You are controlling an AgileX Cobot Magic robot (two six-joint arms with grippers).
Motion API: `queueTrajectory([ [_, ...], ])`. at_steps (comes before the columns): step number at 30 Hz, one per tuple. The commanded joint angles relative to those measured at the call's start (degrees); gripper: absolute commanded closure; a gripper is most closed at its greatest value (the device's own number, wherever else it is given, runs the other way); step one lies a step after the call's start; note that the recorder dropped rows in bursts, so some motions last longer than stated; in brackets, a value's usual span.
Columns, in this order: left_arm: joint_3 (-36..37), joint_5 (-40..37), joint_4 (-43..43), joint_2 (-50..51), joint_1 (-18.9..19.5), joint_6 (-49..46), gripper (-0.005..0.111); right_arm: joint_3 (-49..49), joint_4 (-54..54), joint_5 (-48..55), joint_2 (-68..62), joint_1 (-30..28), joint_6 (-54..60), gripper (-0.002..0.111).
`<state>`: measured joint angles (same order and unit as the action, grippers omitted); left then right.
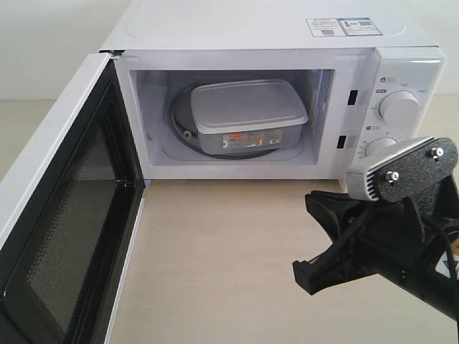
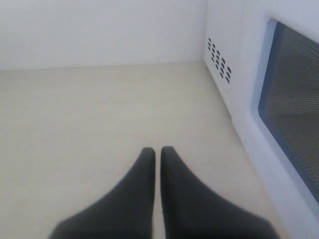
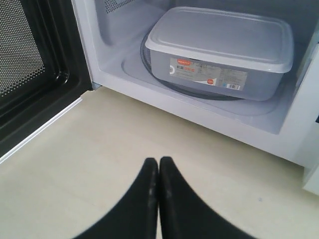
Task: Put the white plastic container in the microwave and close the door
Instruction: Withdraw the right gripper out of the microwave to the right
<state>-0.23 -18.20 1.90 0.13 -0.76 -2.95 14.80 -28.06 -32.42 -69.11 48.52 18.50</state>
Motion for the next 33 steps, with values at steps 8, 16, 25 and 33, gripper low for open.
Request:
queueTrajectory([
  [8, 0.2, 16.8, -0.3, -0.1, 0.1, -0.1, 0.102, -0.2, -0.1, 0.1, 0.5, 0.0, -0.3, 0.108],
  [16, -2.5, 34.6, 1.9, -0.1, 0.1, 15.9, 0.102, -0.2, -0.1, 0.1, 0.5, 0.0, -0.3, 0.108],
  [25, -22.3, 23.4, -12.1, 6.6, 0.1, 14.7, 0.102, -0.2, 0.1, -1.1, 0.5, 0.0, 0.2, 0.108],
  [33, -28.5, 15.6, -16.3, 11.2, 0.1, 14.7, 0.102, -0.2, 0.1, -1.9, 0.5, 0.0, 0.2, 0.108],
])
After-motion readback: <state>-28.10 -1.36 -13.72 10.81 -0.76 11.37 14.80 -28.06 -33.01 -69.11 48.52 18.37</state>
